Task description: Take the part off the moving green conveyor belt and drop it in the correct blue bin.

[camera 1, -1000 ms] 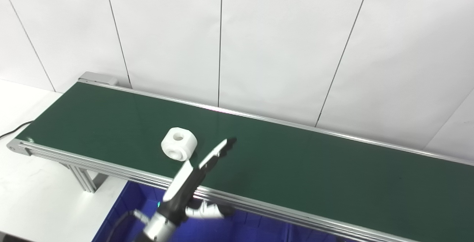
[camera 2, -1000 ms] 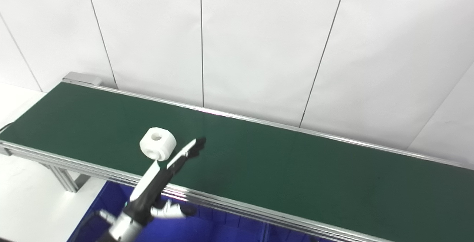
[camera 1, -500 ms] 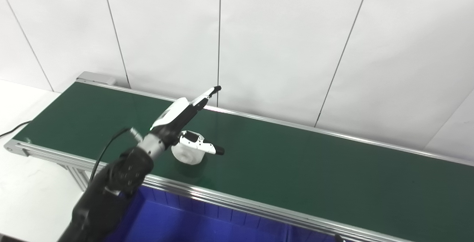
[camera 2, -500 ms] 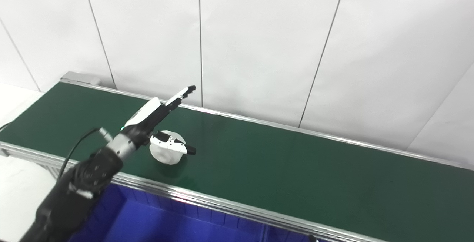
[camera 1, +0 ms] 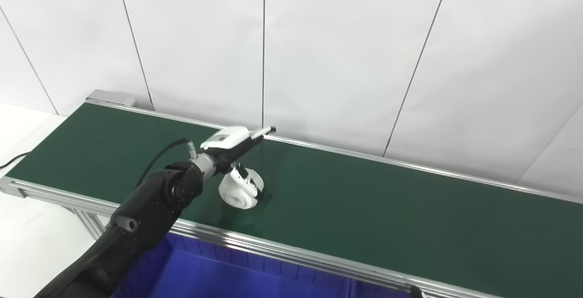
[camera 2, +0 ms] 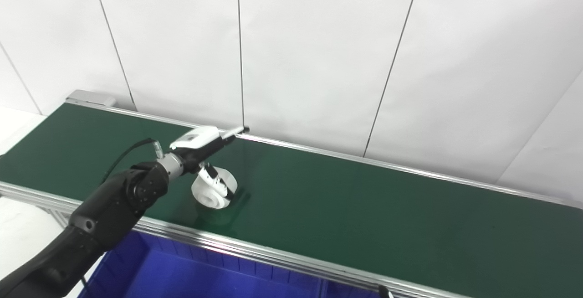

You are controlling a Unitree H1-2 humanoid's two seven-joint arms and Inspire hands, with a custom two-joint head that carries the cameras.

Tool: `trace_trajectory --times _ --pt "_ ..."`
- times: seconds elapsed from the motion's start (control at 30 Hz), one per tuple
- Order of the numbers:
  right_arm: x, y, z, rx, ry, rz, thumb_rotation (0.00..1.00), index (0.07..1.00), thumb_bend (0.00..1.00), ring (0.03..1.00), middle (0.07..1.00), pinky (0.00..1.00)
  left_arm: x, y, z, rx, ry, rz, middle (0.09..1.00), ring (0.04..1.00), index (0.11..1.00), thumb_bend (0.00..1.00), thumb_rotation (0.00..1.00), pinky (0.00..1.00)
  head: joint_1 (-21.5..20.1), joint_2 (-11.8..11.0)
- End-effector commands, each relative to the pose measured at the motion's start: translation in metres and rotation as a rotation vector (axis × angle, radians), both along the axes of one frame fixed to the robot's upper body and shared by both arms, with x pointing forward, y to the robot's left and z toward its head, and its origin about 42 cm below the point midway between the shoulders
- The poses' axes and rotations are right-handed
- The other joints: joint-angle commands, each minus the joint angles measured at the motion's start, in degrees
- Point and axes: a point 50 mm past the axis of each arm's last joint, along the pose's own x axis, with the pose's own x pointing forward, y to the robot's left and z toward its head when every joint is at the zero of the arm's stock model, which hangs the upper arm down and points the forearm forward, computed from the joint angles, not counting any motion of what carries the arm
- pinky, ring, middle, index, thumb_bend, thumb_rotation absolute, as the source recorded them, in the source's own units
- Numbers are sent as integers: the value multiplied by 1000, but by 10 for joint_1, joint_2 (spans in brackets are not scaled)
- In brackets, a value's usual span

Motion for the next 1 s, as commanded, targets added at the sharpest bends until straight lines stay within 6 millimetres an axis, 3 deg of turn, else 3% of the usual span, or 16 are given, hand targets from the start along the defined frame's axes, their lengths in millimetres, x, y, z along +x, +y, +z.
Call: trace_trajectory --times 0.0,0.27,0.43,0.47,0.53,0.6,0.7,0.97 --pt "4 -1 9 22 -80 13 781 972 820 959 959 900 13 1 23 33 -38 -33 976 957 993 892 157 941 0 1" --pt "5 -1 10 17 -81 9 793 971 816 950 954 888 4 -4 7 15 195 -61 987 977 994 928 93 921 0 3" --pt "6 -1 10 24 -81 9 793 972 815 950 955 892 0 -4 -3 34 289 -57 955 916 943 852 3 812 0 3" --pt "6 -1 11 27 -81 9 791 972 815 951 956 893 0 -4 -6 53 289 -56 929 876 920 821 1 773 0 3" --pt "7 -1 11 32 -82 9 784 971 811 952 958 897 0 -5 -10 103 249 -55 812 704 832 734 0 588 0 3" --pt "7 -1 12 34 -84 10 784 971 811 952 960 897 -3 -6 -14 90 173 -57 536 461 617 546 0 382 -1 5" --pt "8 -1 12 32 -82 12 791 972 809 955 962 904 -8 -7 -17 49 87 -45 499 413 523 500 0 398 -2 5" --pt "6 1 16 33 -80 10 793 970 806 955 959 906 -18 -9 -19 -110 -77 -58 516 419 504 497 0 453 -15 13"
